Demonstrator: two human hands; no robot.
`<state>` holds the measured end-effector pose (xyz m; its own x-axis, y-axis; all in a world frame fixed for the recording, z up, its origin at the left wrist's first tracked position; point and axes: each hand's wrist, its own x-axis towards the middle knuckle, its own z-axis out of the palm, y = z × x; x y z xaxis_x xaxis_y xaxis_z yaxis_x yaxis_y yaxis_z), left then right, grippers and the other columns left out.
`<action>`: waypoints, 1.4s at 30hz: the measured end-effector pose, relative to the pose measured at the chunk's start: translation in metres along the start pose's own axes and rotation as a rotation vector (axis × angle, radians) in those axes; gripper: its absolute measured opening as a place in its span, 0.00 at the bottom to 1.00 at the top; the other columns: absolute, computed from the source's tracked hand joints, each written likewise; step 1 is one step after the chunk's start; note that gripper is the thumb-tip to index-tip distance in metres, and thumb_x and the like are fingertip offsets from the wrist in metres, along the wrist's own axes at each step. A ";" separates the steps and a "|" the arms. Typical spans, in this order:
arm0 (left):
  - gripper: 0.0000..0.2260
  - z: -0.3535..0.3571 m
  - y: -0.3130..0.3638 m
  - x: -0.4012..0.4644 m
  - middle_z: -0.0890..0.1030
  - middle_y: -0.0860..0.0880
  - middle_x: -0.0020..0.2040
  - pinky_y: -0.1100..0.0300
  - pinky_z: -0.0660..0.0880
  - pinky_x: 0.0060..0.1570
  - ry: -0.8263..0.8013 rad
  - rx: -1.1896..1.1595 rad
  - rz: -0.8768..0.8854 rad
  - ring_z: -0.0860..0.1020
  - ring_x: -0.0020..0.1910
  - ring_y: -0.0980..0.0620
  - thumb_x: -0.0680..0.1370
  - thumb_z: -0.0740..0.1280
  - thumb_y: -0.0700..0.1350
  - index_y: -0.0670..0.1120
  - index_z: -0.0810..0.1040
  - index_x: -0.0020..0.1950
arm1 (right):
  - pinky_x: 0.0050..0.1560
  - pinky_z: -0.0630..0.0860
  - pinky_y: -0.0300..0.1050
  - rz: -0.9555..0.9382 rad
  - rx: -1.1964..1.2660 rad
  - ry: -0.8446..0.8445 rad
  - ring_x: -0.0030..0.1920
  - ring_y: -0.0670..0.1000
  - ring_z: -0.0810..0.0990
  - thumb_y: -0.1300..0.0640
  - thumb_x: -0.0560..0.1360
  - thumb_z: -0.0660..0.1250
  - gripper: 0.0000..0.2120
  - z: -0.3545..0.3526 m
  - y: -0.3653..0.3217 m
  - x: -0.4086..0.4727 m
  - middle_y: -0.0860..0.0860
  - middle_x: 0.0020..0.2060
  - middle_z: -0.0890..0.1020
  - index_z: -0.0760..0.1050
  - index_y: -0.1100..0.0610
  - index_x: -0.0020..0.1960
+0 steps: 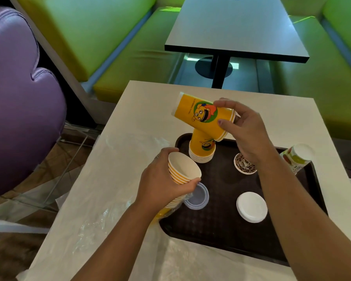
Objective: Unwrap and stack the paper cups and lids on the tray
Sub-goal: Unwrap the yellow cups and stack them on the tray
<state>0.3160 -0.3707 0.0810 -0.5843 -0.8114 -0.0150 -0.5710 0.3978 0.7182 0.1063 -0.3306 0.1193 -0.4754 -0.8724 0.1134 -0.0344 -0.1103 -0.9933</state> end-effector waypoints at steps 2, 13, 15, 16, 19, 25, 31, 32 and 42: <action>0.39 -0.001 -0.001 -0.001 0.75 0.54 0.61 0.65 0.72 0.51 0.002 -0.019 0.004 0.74 0.57 0.55 0.61 0.78 0.59 0.53 0.65 0.67 | 0.47 0.80 0.41 0.009 0.122 0.041 0.52 0.47 0.81 0.78 0.72 0.60 0.22 0.005 -0.001 0.001 0.54 0.58 0.78 0.77 0.54 0.54; 0.39 -0.004 -0.003 0.001 0.75 0.54 0.62 0.64 0.73 0.52 0.000 -0.017 -0.021 0.74 0.58 0.54 0.61 0.77 0.60 0.54 0.65 0.68 | 0.39 0.80 0.44 0.120 1.107 0.062 0.41 0.54 0.83 0.77 0.58 0.68 0.25 0.016 0.008 0.020 0.58 0.43 0.83 0.72 0.61 0.52; 0.39 -0.004 -0.003 0.001 0.75 0.54 0.62 0.61 0.74 0.54 -0.002 -0.019 -0.029 0.74 0.58 0.54 0.61 0.77 0.60 0.54 0.65 0.68 | 0.34 0.77 0.40 0.174 1.193 0.062 0.37 0.51 0.79 0.71 0.48 0.80 0.34 0.017 0.011 0.018 0.57 0.41 0.81 0.71 0.60 0.50; 0.39 -0.004 -0.003 0.001 0.75 0.54 0.62 0.61 0.74 0.55 -0.006 -0.022 -0.033 0.74 0.58 0.54 0.61 0.77 0.60 0.54 0.65 0.68 | 0.32 0.75 0.38 0.200 1.205 0.059 0.35 0.48 0.75 0.69 0.46 0.82 0.37 0.018 0.011 0.018 0.56 0.42 0.79 0.71 0.59 0.51; 0.40 -0.004 -0.002 0.001 0.74 0.55 0.62 0.63 0.73 0.54 -0.013 -0.019 -0.027 0.74 0.58 0.54 0.61 0.78 0.60 0.54 0.64 0.68 | 0.33 0.72 0.34 0.253 1.029 0.144 0.33 0.43 0.71 0.68 0.58 0.77 0.29 0.017 0.012 0.018 0.53 0.45 0.73 0.73 0.56 0.56; 0.36 -0.002 -0.011 0.000 0.77 0.60 0.54 0.62 0.76 0.48 0.007 -0.082 -0.002 0.77 0.52 0.58 0.56 0.75 0.65 0.59 0.68 0.61 | 0.48 0.75 0.50 0.043 -0.380 -0.492 0.36 0.46 0.74 0.66 0.72 0.71 0.12 0.018 -0.033 -0.032 0.38 0.33 0.79 0.79 0.52 0.51; 0.35 0.001 -0.012 0.008 0.78 0.58 0.51 0.70 0.69 0.40 0.024 -0.055 -0.004 0.77 0.49 0.55 0.58 0.79 0.58 0.59 0.68 0.60 | 0.47 0.72 0.37 -0.226 -0.453 0.171 0.43 0.45 0.73 0.60 0.72 0.71 0.10 -0.042 -0.055 0.008 0.37 0.47 0.78 0.77 0.49 0.51; 0.34 0.001 -0.012 0.009 0.78 0.58 0.50 0.69 0.70 0.41 0.027 -0.055 0.001 0.77 0.48 0.55 0.58 0.79 0.58 0.60 0.67 0.59 | 0.53 0.72 0.40 -0.227 -0.667 0.271 0.51 0.47 0.73 0.58 0.71 0.73 0.15 -0.056 -0.041 0.025 0.40 0.54 0.75 0.76 0.47 0.55; 0.36 0.003 -0.013 0.017 0.78 0.62 0.46 0.70 0.71 0.39 -0.008 -0.098 -0.036 0.78 0.45 0.61 0.51 0.71 0.69 0.61 0.69 0.56 | 0.70 0.57 0.65 0.497 -1.258 -0.057 0.75 0.64 0.41 0.44 0.69 0.73 0.41 -0.113 0.093 0.096 0.50 0.77 0.45 0.53 0.41 0.75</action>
<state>0.3116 -0.3885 0.0699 -0.5694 -0.8207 -0.0473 -0.5326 0.3244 0.7818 -0.0415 -0.3707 0.0351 -0.6374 -0.7137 -0.2903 -0.6598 0.7002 -0.2727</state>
